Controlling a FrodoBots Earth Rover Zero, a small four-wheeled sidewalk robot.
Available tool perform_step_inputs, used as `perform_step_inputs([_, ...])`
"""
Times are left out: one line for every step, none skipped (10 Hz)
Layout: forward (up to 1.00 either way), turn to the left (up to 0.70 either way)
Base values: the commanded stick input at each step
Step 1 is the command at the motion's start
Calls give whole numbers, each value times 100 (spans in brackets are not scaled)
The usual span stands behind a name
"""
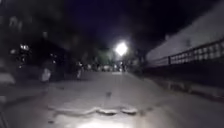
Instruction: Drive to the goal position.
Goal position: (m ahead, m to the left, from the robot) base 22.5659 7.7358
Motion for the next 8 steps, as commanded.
perform_step_inputs([70, -35])
perform_step_inputs([70, -35])
perform_step_inputs([70, -35])
perform_step_inputs([70, -35])
perform_step_inputs([70, -35])
perform_step_inputs([70, -35])
perform_step_inputs([70, -35])
perform_step_inputs([70, -15])
